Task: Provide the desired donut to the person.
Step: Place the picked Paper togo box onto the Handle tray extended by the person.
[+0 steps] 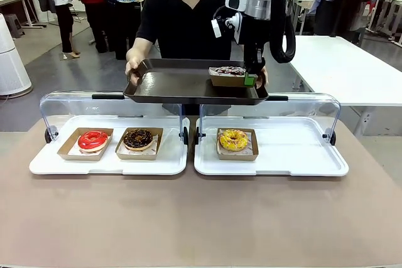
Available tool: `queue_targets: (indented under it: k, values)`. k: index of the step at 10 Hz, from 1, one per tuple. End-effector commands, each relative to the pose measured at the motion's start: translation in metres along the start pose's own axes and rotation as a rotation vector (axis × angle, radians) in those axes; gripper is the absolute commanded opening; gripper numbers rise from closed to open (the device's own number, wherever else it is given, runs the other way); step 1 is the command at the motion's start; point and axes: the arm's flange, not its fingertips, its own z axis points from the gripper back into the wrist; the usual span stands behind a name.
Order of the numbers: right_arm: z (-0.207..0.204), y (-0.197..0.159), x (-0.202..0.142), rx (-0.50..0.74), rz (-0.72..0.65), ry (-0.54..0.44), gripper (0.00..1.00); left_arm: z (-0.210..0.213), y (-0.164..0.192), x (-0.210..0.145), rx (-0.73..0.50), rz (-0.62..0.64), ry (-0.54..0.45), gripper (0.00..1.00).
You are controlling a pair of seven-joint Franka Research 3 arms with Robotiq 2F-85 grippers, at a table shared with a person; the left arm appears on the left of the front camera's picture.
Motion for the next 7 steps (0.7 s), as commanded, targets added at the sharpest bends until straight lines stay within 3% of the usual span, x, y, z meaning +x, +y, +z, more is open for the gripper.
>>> queue_targets:
  k: [1,2,3,4,7]
  values:
    - [0.0029,-0.0020,-0.0013,0.017,0.026,-0.014,0.59,0.0013,0.0002,-0.0019,-0.004,-0.021,-0.010,1.00]
    - [0.0022,-0.0016,-0.0015,0.019,0.025,-0.013,1.00,0.0013,0.0002,-0.0019,-0.004,-0.021,-0.010,1.00]
    - [0.0032,-0.0032,-0.0016,0.019,0.024,-0.014,0.60,0.0013,0.0002,-0.0019,-0.004,-0.021,-0.010,1.00]
    - [0.0032,-0.0039,-0.0020,0.023,0.021,-0.016,1.00,0.0013,0.0002,-0.0019,-0.004,-0.021,-0.010,1.00]
    - [0.0021,-0.0016,-0.0027,0.031,0.027,-0.018,1.00,0.0013,0.0002,-0.0019,-0.004,-0.021,-0.010,1.00]
